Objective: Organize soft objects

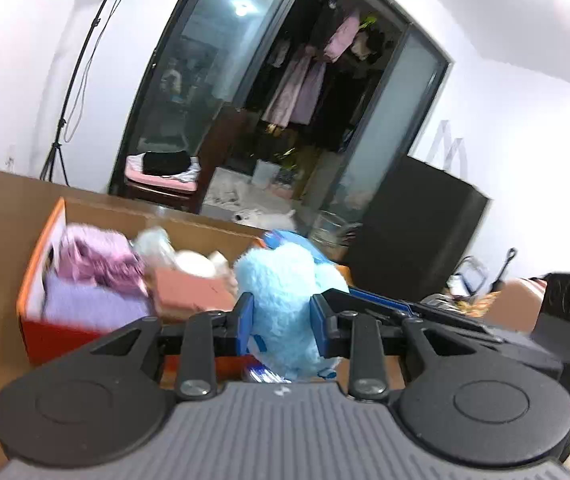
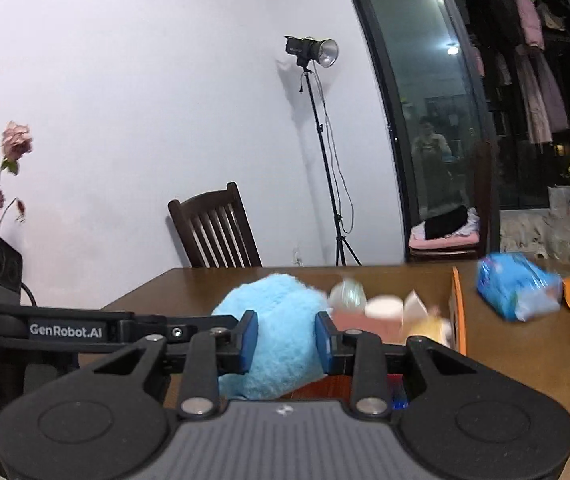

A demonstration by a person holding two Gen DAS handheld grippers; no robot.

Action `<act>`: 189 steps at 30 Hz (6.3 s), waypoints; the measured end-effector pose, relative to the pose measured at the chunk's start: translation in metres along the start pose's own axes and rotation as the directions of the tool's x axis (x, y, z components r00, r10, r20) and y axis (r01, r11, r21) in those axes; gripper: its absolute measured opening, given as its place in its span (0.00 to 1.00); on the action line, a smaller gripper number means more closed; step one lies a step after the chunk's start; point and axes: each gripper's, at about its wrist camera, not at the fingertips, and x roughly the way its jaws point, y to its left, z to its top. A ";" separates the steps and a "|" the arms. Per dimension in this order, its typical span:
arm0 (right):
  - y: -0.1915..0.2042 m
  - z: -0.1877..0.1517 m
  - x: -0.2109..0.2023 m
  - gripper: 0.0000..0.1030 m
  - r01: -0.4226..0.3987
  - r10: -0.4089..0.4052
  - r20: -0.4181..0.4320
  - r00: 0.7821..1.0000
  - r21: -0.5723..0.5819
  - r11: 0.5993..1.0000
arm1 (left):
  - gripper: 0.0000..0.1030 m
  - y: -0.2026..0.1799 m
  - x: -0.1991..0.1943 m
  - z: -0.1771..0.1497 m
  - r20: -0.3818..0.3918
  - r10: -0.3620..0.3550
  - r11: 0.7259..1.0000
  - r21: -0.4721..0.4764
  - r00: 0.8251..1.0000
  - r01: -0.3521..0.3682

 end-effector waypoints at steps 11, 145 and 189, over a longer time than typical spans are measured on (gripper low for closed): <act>-0.061 0.000 0.182 0.29 -0.045 0.092 -0.315 0.945 0.152 0.987 | 0.27 0.099 0.108 0.001 -0.261 0.161 0.980 -0.072 0.952 -0.185; -0.168 0.034 0.203 0.21 0.209 -0.213 -0.209 0.954 -0.039 0.977 | 0.21 0.053 0.282 0.049 -0.345 0.135 0.990 0.003 0.929 -0.143; -0.013 0.016 -0.020 0.89 0.276 -0.260 0.115 0.959 -0.144 0.950 | 0.97 -0.039 -0.053 -0.017 0.306 0.364 0.863 0.243 0.880 -0.442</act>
